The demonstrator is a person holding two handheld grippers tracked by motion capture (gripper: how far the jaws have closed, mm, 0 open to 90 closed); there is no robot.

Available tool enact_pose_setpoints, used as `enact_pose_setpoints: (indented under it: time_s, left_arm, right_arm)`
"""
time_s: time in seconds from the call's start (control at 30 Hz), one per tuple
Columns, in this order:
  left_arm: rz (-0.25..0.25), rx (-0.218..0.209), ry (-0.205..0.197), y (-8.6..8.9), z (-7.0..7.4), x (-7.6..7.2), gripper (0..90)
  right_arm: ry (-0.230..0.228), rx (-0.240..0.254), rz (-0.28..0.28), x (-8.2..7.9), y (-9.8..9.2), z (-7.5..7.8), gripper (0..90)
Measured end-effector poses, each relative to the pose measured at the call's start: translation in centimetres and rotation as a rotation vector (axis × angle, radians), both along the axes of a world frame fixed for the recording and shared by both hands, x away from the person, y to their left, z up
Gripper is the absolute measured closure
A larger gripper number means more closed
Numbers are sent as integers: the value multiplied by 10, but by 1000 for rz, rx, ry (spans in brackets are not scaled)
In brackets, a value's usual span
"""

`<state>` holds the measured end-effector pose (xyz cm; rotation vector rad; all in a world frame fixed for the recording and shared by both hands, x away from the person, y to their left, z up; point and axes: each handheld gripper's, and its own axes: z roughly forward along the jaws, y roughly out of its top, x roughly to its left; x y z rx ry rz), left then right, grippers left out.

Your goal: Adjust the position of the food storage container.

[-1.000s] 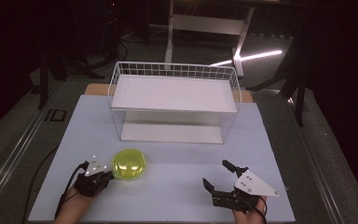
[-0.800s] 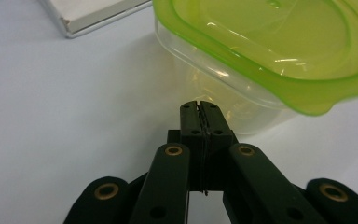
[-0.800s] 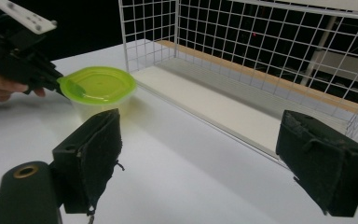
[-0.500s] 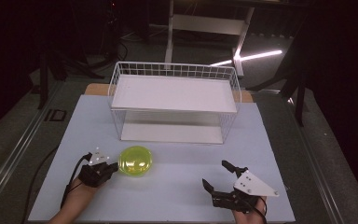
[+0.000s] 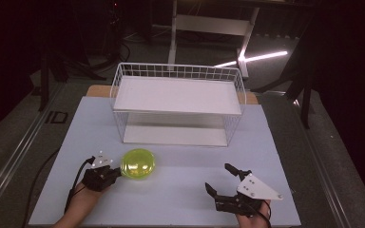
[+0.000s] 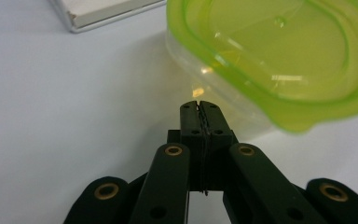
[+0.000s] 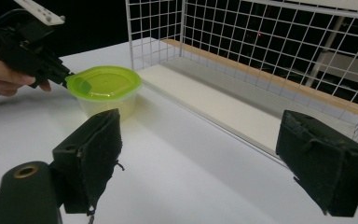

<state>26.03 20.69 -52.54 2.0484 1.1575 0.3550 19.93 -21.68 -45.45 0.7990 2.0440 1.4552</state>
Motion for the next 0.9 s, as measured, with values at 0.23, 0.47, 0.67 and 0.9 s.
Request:
enact_pose_setpoints:
  time_s: [0.23, 0.47, 0.67, 0.9]
  left_arm:
    - [-41, -9, 19, -20, -2, 11, 900]
    - [-69, -16, 19, -44, -2, 26, 900]
    - [-85, -22, 10, -55, -4, 33, 900]
    - [-73, -29, 12, -47, -3, 32, 899]
  right_arm:
    - [12, 4, 3, 2, -1, -1, 142]
    - [14, 5, 13, 1, 0, -2, 142]
    - [22, 7, 21, 1, -1, -2, 143]
    - [20, 6, 22, 0, 0, -3, 143]
